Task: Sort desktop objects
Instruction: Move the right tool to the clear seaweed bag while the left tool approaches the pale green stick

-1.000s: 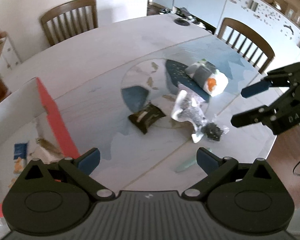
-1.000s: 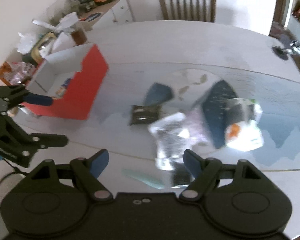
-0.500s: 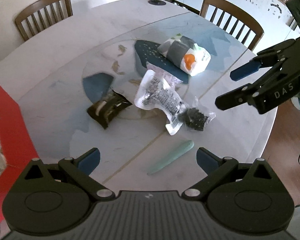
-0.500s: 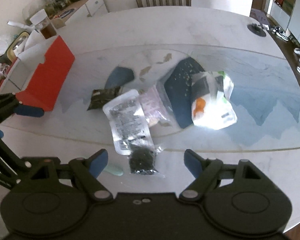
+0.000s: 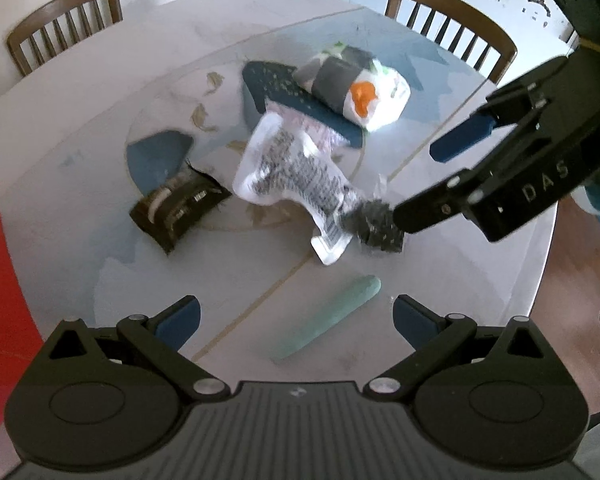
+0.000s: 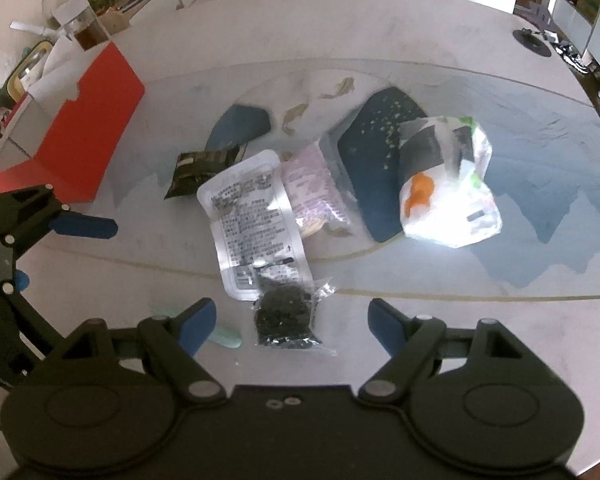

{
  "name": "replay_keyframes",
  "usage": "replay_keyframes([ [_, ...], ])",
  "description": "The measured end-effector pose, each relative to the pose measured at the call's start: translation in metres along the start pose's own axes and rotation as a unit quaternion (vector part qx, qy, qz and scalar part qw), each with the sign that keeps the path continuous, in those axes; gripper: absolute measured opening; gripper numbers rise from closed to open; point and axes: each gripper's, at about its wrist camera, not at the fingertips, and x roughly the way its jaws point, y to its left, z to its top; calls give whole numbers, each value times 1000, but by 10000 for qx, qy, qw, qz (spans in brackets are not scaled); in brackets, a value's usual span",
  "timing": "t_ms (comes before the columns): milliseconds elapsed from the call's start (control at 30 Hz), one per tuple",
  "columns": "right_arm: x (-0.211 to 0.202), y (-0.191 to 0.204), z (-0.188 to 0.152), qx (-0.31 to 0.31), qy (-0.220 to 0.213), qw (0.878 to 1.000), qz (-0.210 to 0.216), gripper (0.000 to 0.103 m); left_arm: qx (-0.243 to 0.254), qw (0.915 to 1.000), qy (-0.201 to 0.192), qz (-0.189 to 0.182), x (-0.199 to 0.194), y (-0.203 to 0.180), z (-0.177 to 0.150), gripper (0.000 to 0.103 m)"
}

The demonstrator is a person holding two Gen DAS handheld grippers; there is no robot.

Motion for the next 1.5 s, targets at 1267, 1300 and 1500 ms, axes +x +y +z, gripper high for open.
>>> replay_keyframes([
  [1267, 43, 3, 4, -409, 416, 9979, 265, 83, -1952, 9730, -270, 1200, 39, -35, -24, 103],
  [1300, 43, 3, 3, -419, 423, 9979, 256, 83, -1984, 9722, -296, 1207, 39, -36, -25, 103],
  [1500, 48, 4, 0, -472, 489, 9973, 279, 83, -2313, 9630, -397, 1327, 40, -35, -26, 103],
])
